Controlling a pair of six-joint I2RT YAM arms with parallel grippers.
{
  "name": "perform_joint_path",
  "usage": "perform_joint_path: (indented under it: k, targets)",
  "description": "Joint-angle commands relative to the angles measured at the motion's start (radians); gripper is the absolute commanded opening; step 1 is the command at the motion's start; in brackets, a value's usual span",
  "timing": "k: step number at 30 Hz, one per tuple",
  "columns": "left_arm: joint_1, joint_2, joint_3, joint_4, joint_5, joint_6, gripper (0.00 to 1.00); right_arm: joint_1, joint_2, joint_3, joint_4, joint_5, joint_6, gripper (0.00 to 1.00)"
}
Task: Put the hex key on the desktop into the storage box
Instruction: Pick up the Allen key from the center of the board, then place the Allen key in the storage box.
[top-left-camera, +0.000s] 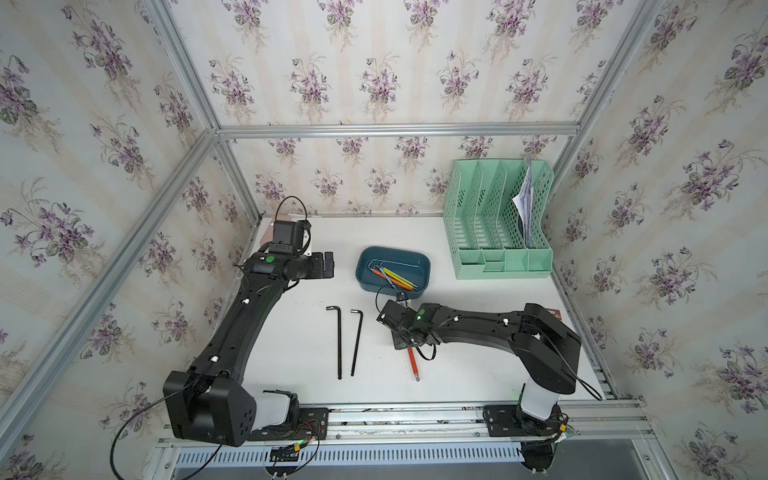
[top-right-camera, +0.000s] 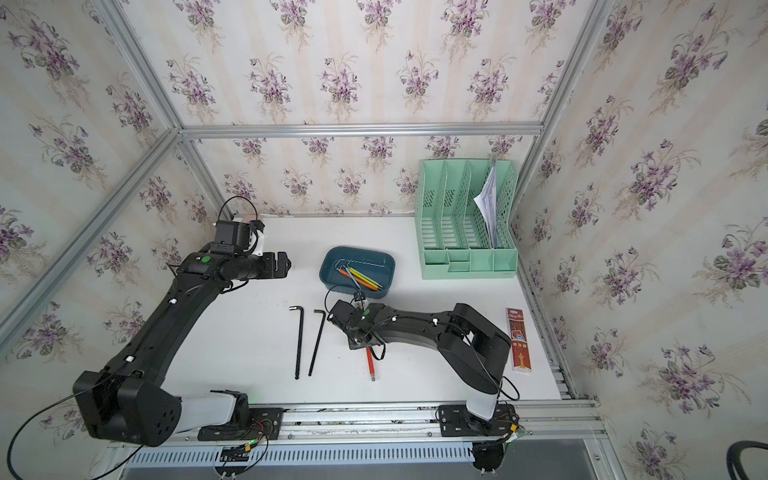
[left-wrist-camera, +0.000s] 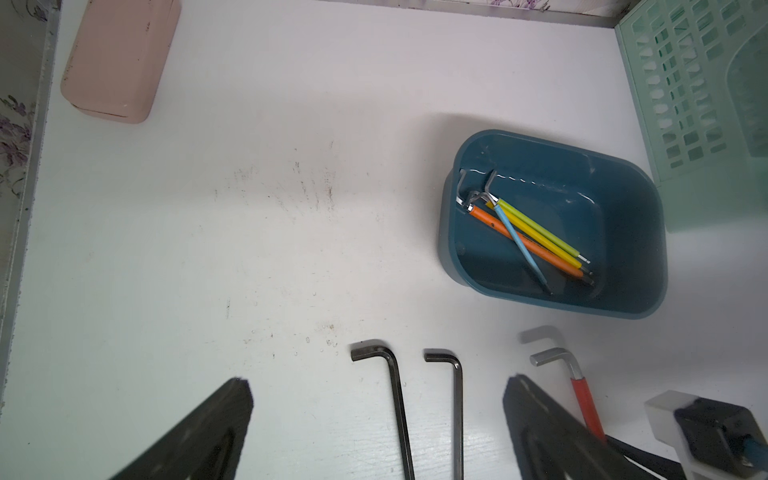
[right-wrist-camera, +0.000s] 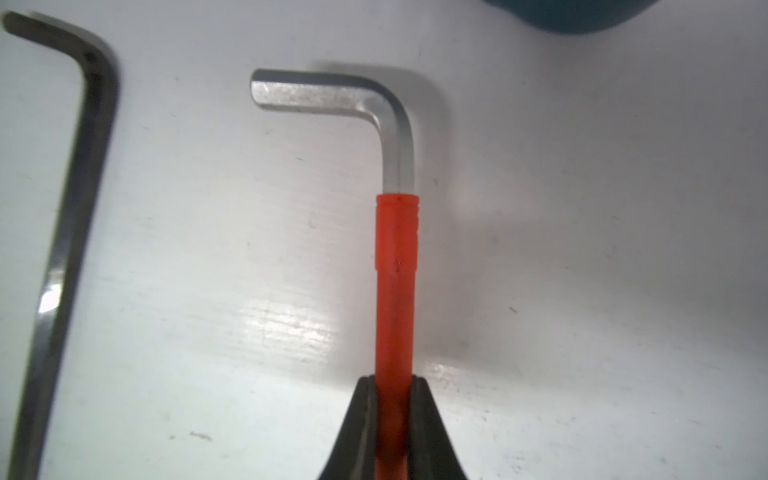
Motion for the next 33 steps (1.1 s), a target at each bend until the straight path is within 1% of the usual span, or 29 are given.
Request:
perform_joint_path:
  k: [1,5,10,15,21,23,27,33]
  targets:
    - [-0.001,-0.009,0.008,0.011,0.000,0.012,0.99,-0.002,-0.027,0.027,-0.024,0.042,-0.035,0.00]
    - [0.000,-0.014,-0.001,0.025,-0.002,0.015,0.99,-0.006,-0.055,0.026,-0.006,0.063,-0.061,0.00]
    - [0.000,0.002,-0.001,0.018,-0.022,0.013,0.99,-0.027,-0.061,0.057,-0.009,0.067,-0.104,0.00]
    - [0.000,-0.008,-0.015,0.033,-0.049,0.006,0.99,-0.047,-0.098,0.079,-0.010,0.053,-0.147,0.00]
    - [0.000,-0.019,-0.015,0.052,-0.023,-0.015,0.99,-0.074,-0.148,0.045,0.031,0.020,-0.169,0.00]
    - [0.000,-0.012,0.015,0.053,-0.002,-0.021,0.99,-0.080,-0.156,0.042,0.038,0.008,-0.180,0.00]
    - [0.000,0.036,0.123,0.023,0.016,-0.031,0.99,-0.082,-0.157,0.050,0.040,0.002,-0.205,0.00]
    - [0.000,0.053,0.129,0.060,0.048,-0.028,0.99,-0.085,-0.155,0.066,0.039,-0.012,-0.244,0.00]
